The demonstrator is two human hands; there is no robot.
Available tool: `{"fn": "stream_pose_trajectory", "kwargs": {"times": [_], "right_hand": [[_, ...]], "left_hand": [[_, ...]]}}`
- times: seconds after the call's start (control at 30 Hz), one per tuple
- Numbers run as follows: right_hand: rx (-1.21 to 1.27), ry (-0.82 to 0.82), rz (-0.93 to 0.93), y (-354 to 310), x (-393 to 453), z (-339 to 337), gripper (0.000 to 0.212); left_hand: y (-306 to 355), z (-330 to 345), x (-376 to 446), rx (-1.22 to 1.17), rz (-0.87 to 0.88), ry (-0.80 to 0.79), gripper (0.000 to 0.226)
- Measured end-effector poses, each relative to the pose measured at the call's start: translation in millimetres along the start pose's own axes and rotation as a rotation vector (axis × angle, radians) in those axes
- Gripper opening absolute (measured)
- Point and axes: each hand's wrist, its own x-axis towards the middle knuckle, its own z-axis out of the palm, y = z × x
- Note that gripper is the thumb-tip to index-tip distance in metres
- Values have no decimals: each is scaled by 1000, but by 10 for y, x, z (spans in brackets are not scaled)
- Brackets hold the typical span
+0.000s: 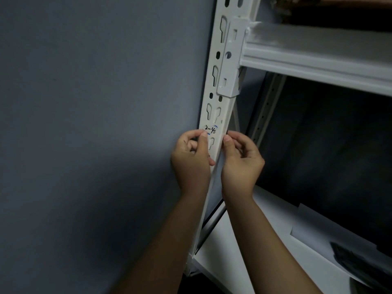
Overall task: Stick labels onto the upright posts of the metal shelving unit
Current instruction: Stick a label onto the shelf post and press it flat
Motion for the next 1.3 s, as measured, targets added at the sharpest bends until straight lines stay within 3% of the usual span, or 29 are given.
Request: {"fn": "stream_pose_trajectory", "kwargs": {"times": [0.1, 0.27, 0.5, 0.67, 0.77, 1.0, 1.3], "right_hand": [[-13, -5, 10, 0, 2, -5, 8], [-21, -24, -5, -11, -16, -21, 7], [13, 10, 1, -5, -41, 18, 8], [31, -9, 25, -37, -44, 7, 7], [25, -8, 30, -37, -56, -1, 6], [45, -6, 47, -49, -54, 8, 7], [45, 53, 20, -29, -77, 64, 7]], "left_hand": [[-12, 56, -34, -26, 11, 66, 13], [-18, 108, -65, -52, 2, 90, 5], [-17, 21, -8, -31, -20, -22, 16], [-6, 93, -58, -81, -16, 51, 4], [-29, 118, -68, -67, -2, 77, 12], [-13, 119, -84, -40, 42, 89, 5], [-7, -28, 2, 91, 23, -43, 14]]}}
